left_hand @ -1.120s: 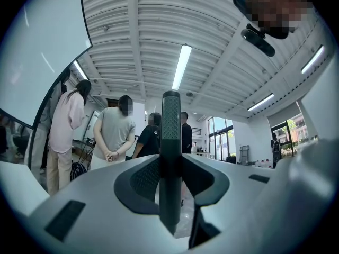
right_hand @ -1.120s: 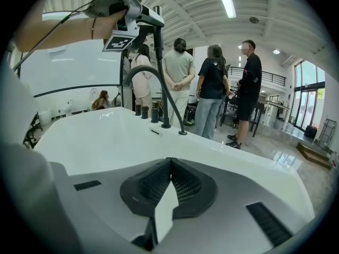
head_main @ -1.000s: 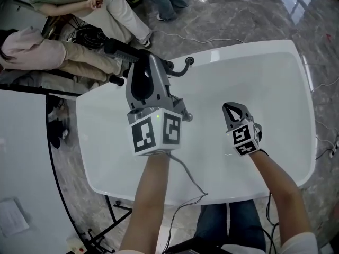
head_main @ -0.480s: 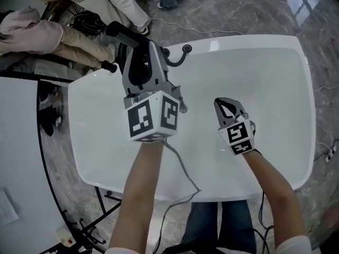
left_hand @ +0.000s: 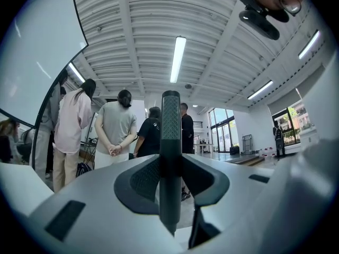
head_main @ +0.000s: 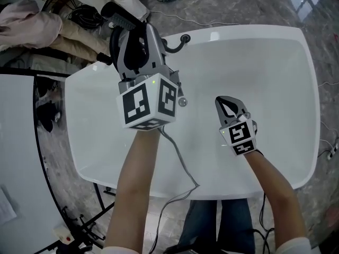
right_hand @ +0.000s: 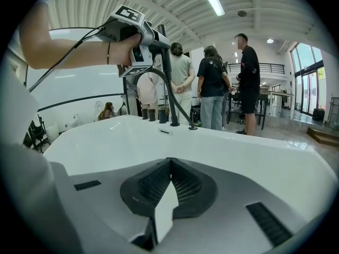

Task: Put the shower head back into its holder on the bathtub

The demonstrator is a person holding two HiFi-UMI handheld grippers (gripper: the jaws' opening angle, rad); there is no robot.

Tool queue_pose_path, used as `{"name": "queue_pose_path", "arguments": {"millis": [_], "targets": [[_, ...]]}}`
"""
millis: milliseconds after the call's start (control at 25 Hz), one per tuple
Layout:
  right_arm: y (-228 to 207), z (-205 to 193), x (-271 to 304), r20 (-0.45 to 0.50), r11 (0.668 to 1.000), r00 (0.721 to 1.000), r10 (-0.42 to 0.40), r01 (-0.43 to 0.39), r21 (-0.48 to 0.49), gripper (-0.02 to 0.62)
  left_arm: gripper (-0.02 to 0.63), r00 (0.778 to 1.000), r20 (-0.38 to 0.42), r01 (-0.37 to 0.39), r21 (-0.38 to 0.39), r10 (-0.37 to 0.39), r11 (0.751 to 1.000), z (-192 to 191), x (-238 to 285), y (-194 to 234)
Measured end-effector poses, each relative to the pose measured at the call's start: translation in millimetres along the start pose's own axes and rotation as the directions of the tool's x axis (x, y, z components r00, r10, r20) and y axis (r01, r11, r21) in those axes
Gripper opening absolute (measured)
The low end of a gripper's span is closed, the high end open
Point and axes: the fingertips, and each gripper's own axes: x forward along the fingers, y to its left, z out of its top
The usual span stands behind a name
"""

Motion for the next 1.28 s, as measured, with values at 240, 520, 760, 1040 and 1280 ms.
{"name": "queue_pose_path", "arguments": {"millis": [240, 520, 760, 1040, 1280], "targets": [[-9, -11, -2, 0.000, 1.000, 1.000, -0.013, 0.013, 0.007, 0.006, 0.121, 1.000, -0.007, 0.013, 0.009, -0.012, 1.000, -13, 7, -8], [-13, -20, -1, -0.017, 1.000, 1.000, -0.014, 0.014, 0.003, 0.006, 0.121, 1.000, -0.019, 0.024, 0.040, -0.023, 0.999, -27, 17, -10], [-13, -27, 0, -0.034, 1.000, 0.999, -0.011, 0.010, -0.020, 0.006, 0.121, 1.000, -0.022, 0.020, 0.065, -0.019, 0.998, -32, 20, -9], [-9, -33, 3, -0.047, 0.999, 0.999, 0.004, -0.006, -0.042, 0.008, 0.121, 0.999, -0.014, 0.040, 0.053, -0.040, 0.998, -36, 26, -11], [-9, -39, 1, -0.051, 0.999, 0.999, 0.001, -0.003, -0.044, 0.006, 0.121, 0.999, -0.008, 0.046, 0.075, -0.045, 0.996, -39, 26, -13]]}}
